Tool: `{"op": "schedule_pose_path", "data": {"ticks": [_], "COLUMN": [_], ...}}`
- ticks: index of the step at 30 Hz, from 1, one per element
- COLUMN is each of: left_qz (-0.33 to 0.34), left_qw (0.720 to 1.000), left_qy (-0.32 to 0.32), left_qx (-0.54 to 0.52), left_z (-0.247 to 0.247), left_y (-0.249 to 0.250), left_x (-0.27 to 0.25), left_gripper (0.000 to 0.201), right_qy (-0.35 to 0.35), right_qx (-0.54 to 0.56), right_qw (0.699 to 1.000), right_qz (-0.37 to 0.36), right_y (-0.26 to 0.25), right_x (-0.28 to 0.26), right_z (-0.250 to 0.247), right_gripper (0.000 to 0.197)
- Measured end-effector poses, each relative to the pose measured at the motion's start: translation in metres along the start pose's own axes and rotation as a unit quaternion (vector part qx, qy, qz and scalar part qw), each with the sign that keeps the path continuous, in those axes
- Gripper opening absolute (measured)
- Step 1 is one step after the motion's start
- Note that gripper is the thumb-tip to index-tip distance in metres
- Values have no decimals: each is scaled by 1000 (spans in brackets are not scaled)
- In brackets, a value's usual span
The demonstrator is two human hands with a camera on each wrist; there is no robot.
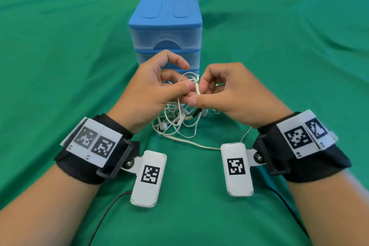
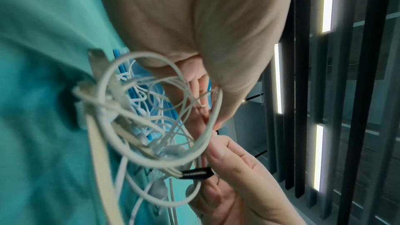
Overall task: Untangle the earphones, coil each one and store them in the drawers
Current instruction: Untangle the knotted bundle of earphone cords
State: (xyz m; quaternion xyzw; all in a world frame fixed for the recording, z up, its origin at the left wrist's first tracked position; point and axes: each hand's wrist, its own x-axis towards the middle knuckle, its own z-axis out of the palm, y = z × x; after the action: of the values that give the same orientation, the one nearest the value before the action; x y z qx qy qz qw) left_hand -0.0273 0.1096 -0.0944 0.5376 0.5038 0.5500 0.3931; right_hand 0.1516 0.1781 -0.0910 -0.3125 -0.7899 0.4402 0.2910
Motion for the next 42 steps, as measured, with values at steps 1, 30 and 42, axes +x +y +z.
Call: {"op": "schedule_pose_path", "data": {"ticks": [1, 30, 42], "left_qz": [3, 74, 63], "left_qw": [1000, 972, 985], "left_qy": [0, 60, -76], "left_qx": [-4, 216, 140], "left_z": [0, -9, -6], "left_y": [0, -2, -2], "left_x": [0, 5, 1], "left_gripper": [27, 20, 19], "right_qy": [7, 106, 194], "right_qx": [-4, 278, 404], "right_qw": [1000, 949, 881], "right_qz": [2, -102, -153], "right_y": [2, -21, -20], "right_x": [1, -2, 2], "right_z": [-1, -24, -40], "right_gripper": [33, 8, 10]}}
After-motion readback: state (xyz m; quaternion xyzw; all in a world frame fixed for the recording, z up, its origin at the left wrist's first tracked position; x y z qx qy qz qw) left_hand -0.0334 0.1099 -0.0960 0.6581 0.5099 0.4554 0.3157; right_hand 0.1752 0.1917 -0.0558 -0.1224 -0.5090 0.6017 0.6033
